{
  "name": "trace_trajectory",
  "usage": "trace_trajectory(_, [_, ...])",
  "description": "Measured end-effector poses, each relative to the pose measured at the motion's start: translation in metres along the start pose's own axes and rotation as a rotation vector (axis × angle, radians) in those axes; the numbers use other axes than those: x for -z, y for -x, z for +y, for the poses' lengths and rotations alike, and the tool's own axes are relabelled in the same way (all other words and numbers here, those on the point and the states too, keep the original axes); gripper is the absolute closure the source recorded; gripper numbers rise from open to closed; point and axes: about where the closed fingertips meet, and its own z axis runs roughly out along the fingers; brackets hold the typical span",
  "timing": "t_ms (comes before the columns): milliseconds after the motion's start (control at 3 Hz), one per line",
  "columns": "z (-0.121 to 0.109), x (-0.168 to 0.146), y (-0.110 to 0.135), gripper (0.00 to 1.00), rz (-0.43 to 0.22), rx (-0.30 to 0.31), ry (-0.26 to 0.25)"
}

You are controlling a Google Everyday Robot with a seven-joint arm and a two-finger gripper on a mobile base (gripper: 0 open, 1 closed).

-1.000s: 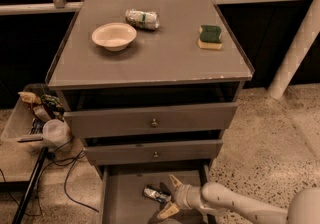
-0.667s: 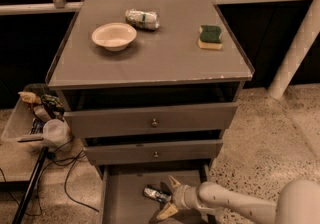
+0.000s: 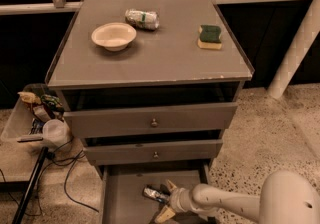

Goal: Pick redbull can from bottom drawer and place on counter

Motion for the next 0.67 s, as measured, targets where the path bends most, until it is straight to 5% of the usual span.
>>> trace_trajectory(667, [-0.002, -0.026, -0.018, 0.00, 0.030, -0.033, 0.005])
